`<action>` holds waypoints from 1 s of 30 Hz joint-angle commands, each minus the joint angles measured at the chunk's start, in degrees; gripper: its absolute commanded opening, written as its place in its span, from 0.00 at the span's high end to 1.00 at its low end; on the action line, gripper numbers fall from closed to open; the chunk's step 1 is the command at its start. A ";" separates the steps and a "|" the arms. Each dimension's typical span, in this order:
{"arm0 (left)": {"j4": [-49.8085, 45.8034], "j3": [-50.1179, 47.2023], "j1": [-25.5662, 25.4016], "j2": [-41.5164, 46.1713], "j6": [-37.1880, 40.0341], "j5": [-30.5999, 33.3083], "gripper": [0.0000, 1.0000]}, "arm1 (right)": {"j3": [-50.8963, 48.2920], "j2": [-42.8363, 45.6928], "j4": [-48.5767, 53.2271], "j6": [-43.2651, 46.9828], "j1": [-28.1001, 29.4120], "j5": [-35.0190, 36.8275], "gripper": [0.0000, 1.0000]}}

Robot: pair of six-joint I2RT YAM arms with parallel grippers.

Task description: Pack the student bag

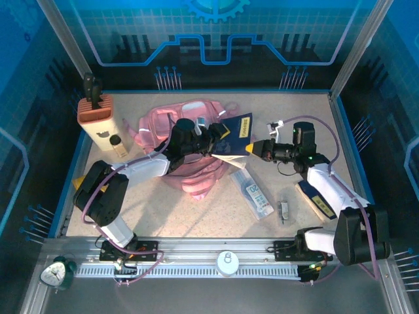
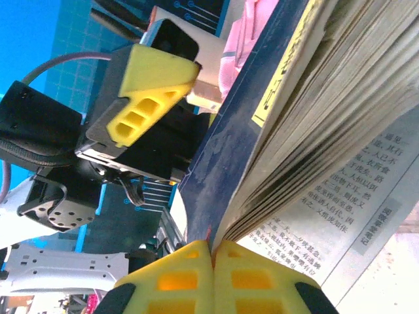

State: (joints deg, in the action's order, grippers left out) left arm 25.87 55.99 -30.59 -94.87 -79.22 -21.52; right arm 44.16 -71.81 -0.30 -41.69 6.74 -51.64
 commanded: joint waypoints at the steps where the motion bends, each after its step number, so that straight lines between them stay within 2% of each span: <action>1: -0.45 1.50 0.00 2.40 2.91 -2.77 0.29 | 2.89 -0.77 2.87 3.98 -0.67 -1.26 1.00; 4: -0.11 1.15 0.08 2.54 2.89 -3.60 0.30 | 3.61 -1.29 4.54 5.60 -0.77 -1.08 1.00; 5: -0.18 0.97 0.03 2.63 3.13 -3.60 0.33 | 3.92 -1.39 5.24 6.28 -0.91 -0.94 1.00; 14: -3.55 1.57 0.10 3.86 5.78 -4.47 0.68 | 5.70 -2.96 8.51 9.18 -1.94 -0.87 1.00; 18: -5.43 2.35 0.09 4.41 7.22 -4.23 0.88 | 5.49 -2.98 7.16 7.92 -1.67 -0.79 1.00; 21: -5.35 2.79 0.09 4.36 7.29 -4.34 0.98 | 5.42 -2.54 7.57 7.50 -1.51 -0.61 1.00; 22: -5.20 2.96 0.06 4.47 7.26 -4.30 1.00 | 5.50 -2.29 8.14 7.41 -1.60 -0.24 0.97; 24: -4.62 3.32 0.01 4.74 7.50 -4.16 1.00 | 5.18 -1.47 8.85 6.85 -1.78 0.58 0.71; 27: -2.28 3.42 -0.30 5.21 7.41 -3.75 1.00 | 3.27 0.18 7.58 2.40 -1.91 2.11 0.39; 30: -1.65 4.25 -1.05 5.51 7.96 -3.32 1.00 | 0.08 0.95 1.14 -6.68 -1.71 2.50 0.15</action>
State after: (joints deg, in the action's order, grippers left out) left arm 20.47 57.21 -30.83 -92.14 -73.10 -24.03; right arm 46.54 -72.29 5.50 -40.69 5.37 -49.82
